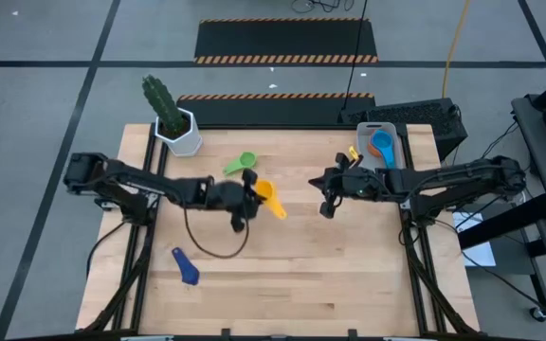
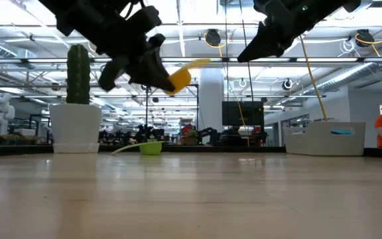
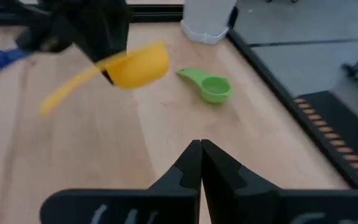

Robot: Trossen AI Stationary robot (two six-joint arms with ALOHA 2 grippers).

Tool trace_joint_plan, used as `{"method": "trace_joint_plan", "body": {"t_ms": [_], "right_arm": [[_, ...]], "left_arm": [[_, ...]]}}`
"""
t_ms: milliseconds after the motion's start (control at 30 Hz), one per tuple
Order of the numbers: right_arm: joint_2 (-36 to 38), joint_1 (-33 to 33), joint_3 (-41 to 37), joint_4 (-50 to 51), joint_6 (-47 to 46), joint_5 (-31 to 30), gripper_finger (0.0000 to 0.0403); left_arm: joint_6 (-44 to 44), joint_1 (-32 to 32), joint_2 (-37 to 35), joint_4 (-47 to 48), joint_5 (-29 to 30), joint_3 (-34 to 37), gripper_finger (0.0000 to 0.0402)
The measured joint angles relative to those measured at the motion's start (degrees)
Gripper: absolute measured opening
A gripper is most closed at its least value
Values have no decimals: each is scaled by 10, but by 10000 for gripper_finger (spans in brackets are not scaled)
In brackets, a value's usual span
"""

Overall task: Nest measuring cups in basket
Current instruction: Stack the yellow measuring cup on top of the light blue measuring cup in the gray bin

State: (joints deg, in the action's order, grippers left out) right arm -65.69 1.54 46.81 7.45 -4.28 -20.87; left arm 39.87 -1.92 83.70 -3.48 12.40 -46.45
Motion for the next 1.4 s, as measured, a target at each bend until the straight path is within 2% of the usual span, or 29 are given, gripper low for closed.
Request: {"method": "trace_joint_plan", "body": {"t_ms": [200,333,467,600,733,900,1100,1267,1400], "right_arm": [[0,12,0,-11,41,-32,0],[0,14,0,-31,70,-37,0],[0,27,0,-34,100,-105,0],[0,45,8,-35,139,-181,0],[0,70,14,-60,202,-227,0],[0,94,14,-103,280,-227,0],[0,116,14,-152,286,-253,1],[-6,133,14,-150,330,-261,34],[-34,147,14,-157,404,-299,78]], "left_arm": [[-22,72,-46,6,-97,-5,11],[-16,107,-51,29,-110,-39,16],[-14,140,-50,68,-115,-97,9],[-56,167,-45,95,-157,-144,16],[-122,178,-45,96,-206,-154,9],[-143,176,-44,113,-292,-148,15],[-202,178,-45,117,-348,-148,8],[-233,178,-37,128,-366,-148,16],[-239,180,-22,128,-377,-148,9]]}}
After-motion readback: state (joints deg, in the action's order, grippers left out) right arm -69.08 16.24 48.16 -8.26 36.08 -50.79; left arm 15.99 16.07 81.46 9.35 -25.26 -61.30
